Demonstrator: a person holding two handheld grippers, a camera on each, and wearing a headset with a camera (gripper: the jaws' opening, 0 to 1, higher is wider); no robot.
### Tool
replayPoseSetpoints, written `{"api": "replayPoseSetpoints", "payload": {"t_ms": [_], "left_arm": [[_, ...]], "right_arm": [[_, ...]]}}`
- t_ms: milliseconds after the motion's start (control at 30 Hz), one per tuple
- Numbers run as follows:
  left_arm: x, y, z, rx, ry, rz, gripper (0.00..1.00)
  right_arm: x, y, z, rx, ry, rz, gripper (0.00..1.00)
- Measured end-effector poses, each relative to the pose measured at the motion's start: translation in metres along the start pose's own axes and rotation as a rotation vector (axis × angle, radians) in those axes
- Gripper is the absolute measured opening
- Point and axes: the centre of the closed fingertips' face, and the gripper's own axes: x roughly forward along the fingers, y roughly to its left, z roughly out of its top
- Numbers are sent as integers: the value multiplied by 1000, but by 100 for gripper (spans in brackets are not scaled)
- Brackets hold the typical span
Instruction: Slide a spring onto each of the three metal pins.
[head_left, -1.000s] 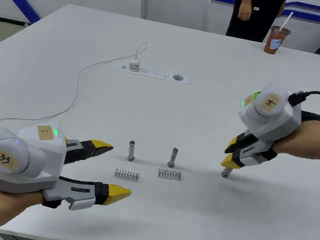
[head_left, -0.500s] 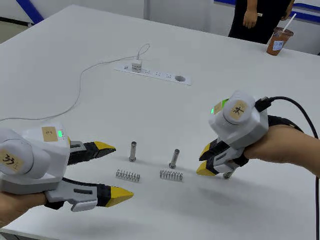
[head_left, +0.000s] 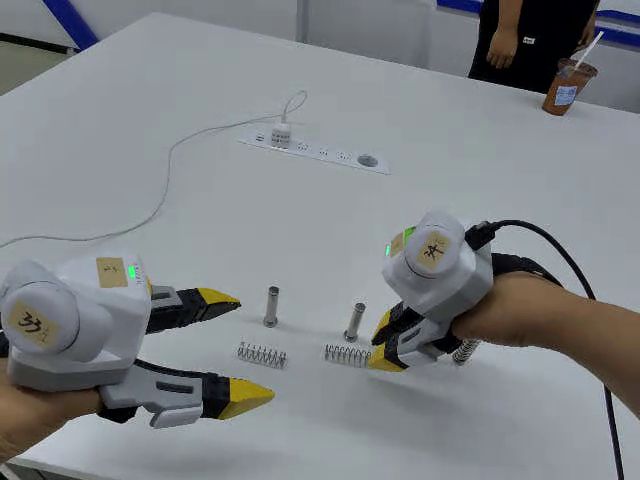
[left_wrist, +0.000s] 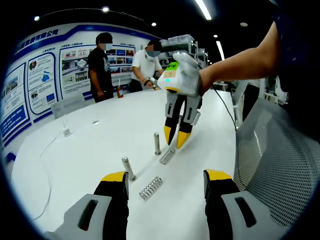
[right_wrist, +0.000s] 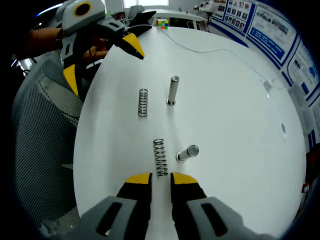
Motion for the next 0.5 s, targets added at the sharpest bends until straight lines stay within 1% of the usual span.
{"api": "replayPoseSetpoints", "payload": {"t_ms": [267, 500], "left_arm": [[0, -1, 0, -2, 2, -1, 62], [0, -2, 0, -3, 3, -1, 61]], "right_arm": [[9, 0, 0, -22, 13, 5, 14], [14, 0, -4, -35, 36, 17, 12]]}}
